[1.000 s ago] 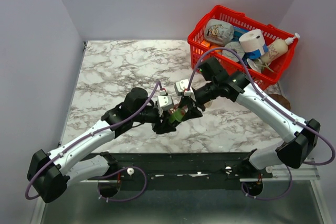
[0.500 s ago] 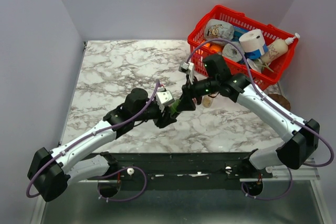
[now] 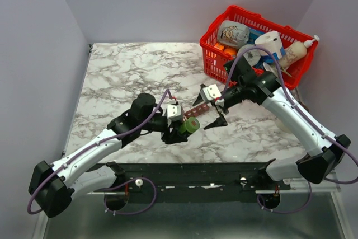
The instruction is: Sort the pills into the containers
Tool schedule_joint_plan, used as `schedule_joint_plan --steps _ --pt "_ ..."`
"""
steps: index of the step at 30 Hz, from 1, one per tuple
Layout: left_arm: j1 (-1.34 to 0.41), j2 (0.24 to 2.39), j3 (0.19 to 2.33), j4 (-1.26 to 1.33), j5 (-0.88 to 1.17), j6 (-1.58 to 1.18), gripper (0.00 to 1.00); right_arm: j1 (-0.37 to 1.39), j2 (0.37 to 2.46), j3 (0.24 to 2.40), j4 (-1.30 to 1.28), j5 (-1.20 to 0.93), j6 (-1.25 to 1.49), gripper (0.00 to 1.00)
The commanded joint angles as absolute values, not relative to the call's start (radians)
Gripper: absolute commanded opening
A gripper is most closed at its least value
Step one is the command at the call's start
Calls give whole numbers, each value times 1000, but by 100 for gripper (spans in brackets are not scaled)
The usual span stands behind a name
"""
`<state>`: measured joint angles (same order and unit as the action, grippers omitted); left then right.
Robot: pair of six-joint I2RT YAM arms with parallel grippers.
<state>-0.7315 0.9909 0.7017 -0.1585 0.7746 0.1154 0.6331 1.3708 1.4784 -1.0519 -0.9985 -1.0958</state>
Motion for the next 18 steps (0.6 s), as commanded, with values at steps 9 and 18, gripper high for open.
schedule_joint_plan --steps 9,18 --pt "-707 1034 772 -114 1009 75 0 680 1401 1465 -1220 -1134 -1496 94" --pt "-695 1054 793 -112 979 64 0 735 1407 1434 -1155 -1094 -1375 76"
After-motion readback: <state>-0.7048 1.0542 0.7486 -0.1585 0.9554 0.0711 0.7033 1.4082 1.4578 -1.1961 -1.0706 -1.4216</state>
